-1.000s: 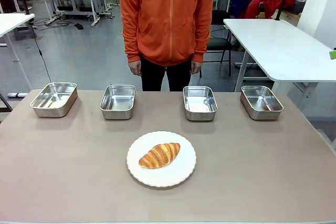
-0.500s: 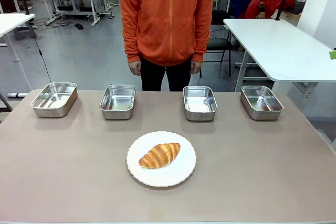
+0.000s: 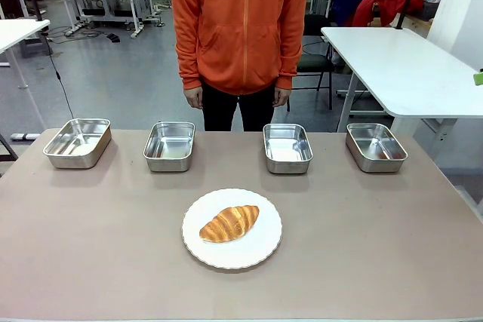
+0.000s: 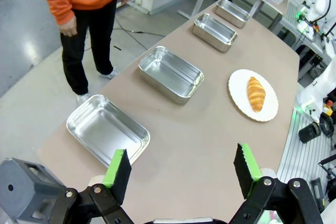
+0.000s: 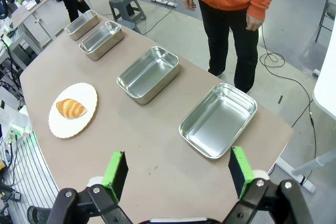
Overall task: Place the bread in the container.
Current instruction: Place the Butter Roll into the Airtight Container indicated by the human.
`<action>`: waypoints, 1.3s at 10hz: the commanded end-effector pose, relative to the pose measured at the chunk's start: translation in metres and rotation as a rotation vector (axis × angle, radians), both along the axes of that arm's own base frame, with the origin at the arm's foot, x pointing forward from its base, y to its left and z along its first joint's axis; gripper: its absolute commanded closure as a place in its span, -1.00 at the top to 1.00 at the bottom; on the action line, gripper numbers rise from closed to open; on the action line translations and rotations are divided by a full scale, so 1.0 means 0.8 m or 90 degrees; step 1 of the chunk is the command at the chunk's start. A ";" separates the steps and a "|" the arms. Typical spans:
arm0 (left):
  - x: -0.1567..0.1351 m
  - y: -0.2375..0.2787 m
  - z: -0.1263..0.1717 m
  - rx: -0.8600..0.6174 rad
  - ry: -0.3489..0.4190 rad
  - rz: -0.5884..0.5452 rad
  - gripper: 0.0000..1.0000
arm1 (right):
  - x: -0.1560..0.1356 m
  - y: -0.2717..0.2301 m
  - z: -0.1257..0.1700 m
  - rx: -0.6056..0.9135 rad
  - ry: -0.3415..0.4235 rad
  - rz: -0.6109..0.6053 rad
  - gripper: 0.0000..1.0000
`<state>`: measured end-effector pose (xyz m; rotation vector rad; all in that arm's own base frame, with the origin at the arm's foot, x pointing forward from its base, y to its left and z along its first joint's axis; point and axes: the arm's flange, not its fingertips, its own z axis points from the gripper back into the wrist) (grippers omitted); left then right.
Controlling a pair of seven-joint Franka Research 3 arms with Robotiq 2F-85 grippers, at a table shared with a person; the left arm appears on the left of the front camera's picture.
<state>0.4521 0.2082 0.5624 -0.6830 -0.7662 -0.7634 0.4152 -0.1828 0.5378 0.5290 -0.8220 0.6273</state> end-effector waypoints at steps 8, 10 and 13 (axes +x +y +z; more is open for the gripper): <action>-0.002 -0.001 0.003 -0.001 -0.008 -0.003 1.00 | 0.001 0.002 0.000 0.009 -0.011 0.004 1.00; -0.002 -0.001 0.003 -0.001 -0.008 -0.003 1.00 | 0.001 0.002 0.000 0.009 -0.011 0.004 1.00; -0.002 -0.001 0.003 -0.001 -0.008 -0.003 1.00 | 0.001 0.002 0.000 0.009 -0.011 0.004 1.00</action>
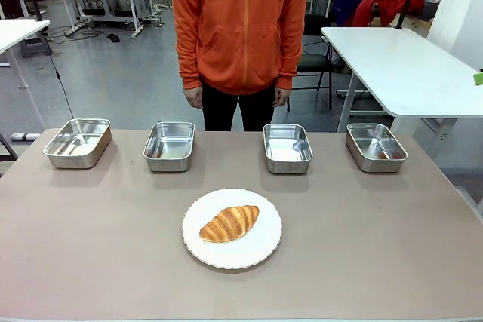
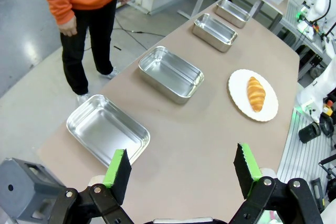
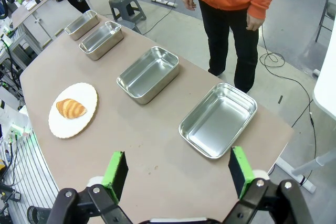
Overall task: Place the bread in the container.
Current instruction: Place the Butter Roll into the Airtight Container indicated by the human.
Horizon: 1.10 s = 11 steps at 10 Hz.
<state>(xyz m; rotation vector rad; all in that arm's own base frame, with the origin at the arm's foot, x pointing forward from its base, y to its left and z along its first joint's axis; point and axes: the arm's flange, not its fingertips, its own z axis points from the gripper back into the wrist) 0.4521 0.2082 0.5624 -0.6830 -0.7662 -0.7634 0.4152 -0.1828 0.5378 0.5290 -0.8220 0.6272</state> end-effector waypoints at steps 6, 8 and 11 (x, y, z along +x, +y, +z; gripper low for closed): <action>-0.002 -0.001 0.003 -0.001 -0.008 -0.003 1.00 | 0.001 0.002 0.000 0.009 -0.011 0.004 1.00; -0.002 -0.001 0.003 -0.001 -0.008 -0.003 1.00 | 0.001 0.002 0.000 0.009 -0.011 0.004 1.00; -0.002 -0.001 0.003 -0.001 -0.008 -0.003 1.00 | 0.001 0.002 0.000 0.009 -0.011 0.004 1.00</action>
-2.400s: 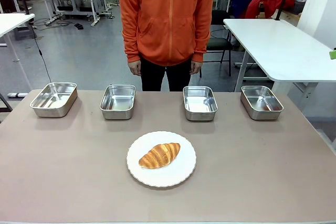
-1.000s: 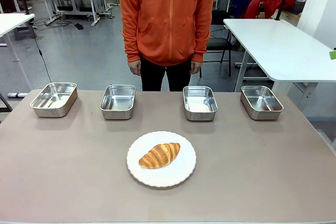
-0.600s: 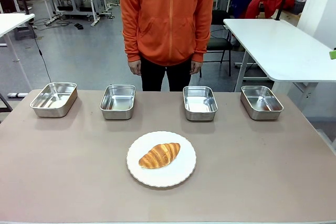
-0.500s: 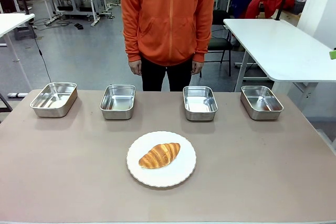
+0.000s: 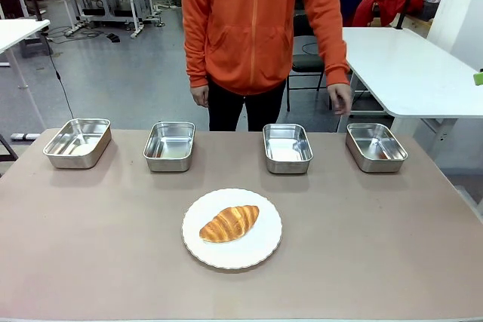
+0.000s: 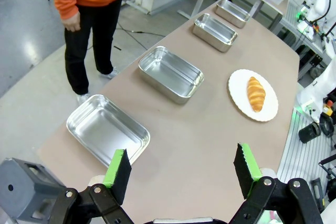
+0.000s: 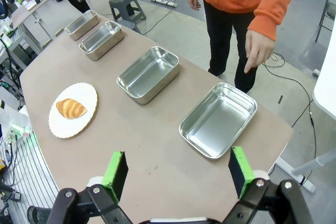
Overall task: Place the bread in the container.
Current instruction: Place the Butter Roll into the Airtight Container indicated by the human.
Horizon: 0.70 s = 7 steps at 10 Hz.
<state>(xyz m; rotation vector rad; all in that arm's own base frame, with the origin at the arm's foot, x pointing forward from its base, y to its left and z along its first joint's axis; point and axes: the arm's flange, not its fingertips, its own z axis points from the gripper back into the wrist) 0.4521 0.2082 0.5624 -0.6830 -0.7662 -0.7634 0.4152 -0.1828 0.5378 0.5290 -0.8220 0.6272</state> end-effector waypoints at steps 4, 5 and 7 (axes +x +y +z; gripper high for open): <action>-0.002 -0.001 0.003 -0.001 -0.008 -0.003 1.00 | 0.001 0.002 0.000 0.009 -0.011 0.004 1.00; -0.002 -0.001 0.003 -0.001 -0.008 -0.003 1.00 | 0.001 0.002 0.000 0.009 -0.011 0.004 1.00; -0.002 -0.001 0.003 -0.001 -0.008 -0.003 1.00 | 0.001 0.002 0.000 0.009 -0.011 0.004 1.00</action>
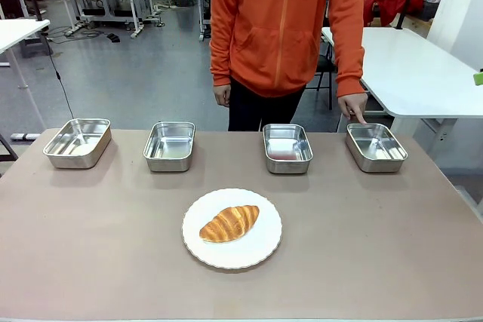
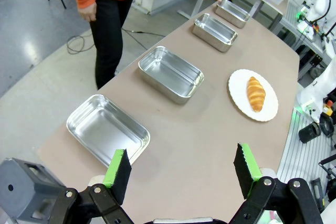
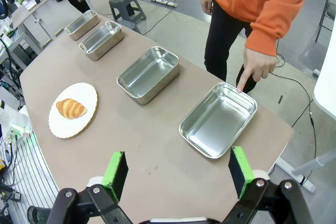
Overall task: Place the bread in the container.
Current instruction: Place the Butter Roll into the Airtight Container indicated by the human.
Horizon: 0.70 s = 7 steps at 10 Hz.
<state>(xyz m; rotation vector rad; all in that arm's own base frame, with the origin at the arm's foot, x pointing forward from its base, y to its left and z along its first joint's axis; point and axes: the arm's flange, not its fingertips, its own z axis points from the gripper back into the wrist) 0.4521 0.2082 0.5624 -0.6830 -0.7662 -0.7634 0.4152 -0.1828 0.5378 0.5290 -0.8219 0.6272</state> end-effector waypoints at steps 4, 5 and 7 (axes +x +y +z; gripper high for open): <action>-0.002 -0.001 0.003 -0.001 -0.008 -0.003 1.00 | 0.001 0.002 0.000 0.009 -0.011 0.004 1.00; -0.002 -0.001 0.003 -0.001 -0.008 -0.003 1.00 | 0.001 0.002 0.000 0.009 -0.011 0.004 1.00; -0.002 -0.001 0.003 -0.001 -0.008 -0.003 1.00 | 0.000 0.000 0.000 0.000 0.000 0.000 1.00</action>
